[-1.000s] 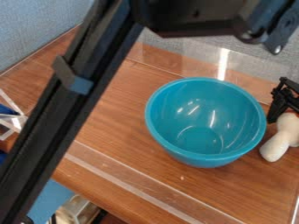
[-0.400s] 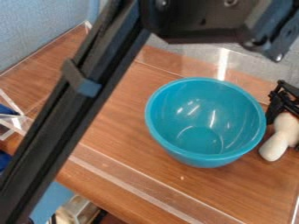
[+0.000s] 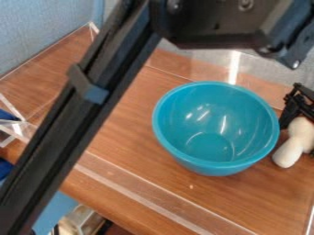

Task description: Put the mushroom in the blue bowl

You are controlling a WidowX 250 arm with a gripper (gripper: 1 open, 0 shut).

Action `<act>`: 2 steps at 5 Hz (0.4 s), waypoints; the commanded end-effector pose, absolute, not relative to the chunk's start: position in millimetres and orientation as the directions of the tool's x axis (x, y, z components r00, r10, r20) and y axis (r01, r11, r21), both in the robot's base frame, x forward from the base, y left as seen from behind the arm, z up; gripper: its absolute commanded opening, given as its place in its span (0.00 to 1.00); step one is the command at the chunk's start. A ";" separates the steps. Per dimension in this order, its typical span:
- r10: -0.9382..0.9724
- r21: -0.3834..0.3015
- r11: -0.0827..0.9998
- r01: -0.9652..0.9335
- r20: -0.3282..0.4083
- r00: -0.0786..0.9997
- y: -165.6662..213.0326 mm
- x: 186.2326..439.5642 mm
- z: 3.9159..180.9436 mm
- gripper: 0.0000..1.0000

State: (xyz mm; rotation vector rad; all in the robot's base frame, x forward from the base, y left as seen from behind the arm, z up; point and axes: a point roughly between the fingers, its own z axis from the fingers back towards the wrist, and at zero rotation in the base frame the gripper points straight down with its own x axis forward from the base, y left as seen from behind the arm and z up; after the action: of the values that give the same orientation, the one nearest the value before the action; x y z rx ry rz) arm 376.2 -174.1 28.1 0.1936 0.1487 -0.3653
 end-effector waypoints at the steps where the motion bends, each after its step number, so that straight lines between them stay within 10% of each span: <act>1: -0.337 0.171 0.918 0.358 -0.143 0.931 -185.0 376.6 21.6 1.00; 2: -0.333 0.183 0.916 0.357 -0.146 0.931 -184.9 376.0 17.0 1.00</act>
State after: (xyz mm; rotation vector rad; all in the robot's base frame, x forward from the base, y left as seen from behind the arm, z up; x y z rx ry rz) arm 376.9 -174.1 27.0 0.2110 0.1379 -0.3609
